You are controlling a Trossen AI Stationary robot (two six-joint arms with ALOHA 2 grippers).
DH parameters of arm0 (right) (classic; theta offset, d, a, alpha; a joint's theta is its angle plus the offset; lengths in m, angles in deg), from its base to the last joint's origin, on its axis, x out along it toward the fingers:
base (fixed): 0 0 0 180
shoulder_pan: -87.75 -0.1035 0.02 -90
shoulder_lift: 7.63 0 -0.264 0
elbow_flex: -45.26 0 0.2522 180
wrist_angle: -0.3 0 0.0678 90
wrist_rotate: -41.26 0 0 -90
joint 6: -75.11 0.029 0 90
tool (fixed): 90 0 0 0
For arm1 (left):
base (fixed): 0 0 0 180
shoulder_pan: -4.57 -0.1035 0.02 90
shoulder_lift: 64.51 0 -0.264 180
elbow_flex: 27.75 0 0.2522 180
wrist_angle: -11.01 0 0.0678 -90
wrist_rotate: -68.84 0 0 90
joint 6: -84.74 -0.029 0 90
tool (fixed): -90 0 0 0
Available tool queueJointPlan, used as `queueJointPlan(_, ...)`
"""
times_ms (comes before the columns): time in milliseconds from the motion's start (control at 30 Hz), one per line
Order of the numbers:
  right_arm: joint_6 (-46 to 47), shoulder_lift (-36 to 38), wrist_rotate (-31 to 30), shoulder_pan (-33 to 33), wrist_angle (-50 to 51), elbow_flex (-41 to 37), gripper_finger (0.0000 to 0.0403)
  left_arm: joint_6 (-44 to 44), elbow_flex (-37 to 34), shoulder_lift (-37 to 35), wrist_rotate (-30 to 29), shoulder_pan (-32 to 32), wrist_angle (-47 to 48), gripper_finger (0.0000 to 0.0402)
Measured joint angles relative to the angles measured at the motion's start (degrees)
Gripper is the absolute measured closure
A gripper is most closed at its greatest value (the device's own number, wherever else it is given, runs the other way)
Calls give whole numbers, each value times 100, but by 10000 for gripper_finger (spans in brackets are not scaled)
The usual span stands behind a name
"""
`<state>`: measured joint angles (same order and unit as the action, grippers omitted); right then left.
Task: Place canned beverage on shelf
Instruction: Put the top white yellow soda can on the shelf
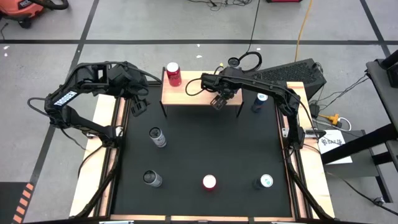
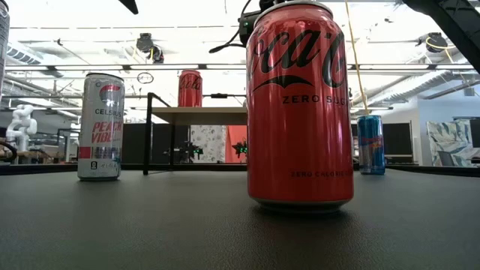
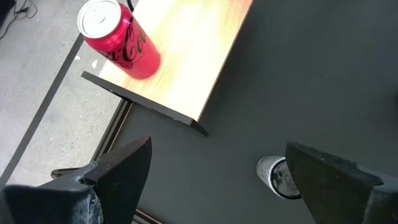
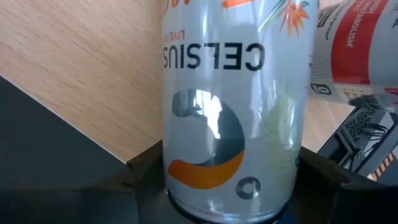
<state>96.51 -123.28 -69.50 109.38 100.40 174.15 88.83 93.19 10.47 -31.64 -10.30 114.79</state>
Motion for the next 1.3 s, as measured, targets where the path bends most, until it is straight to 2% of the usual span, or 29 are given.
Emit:
queueJointPlan(67,-11,0,-10,0,2,0,177,0,0,0,0,0,0,28)
queueJointPlan(367,16,81,-48,-202,43,-13,174,-2,0,0,0,0,0,28)
queueJointPlan(633,42,429,-334,-374,-56,-13,177,0,0,0,0,0,0,28)
queueJointPlan(933,47,864,-279,-515,-219,-13,177,2,0,0,-2,2,0,28)
queueJointPlan(1300,178,1084,1081,-993,23,-4,177,7,0,0,-2,2,0,28)
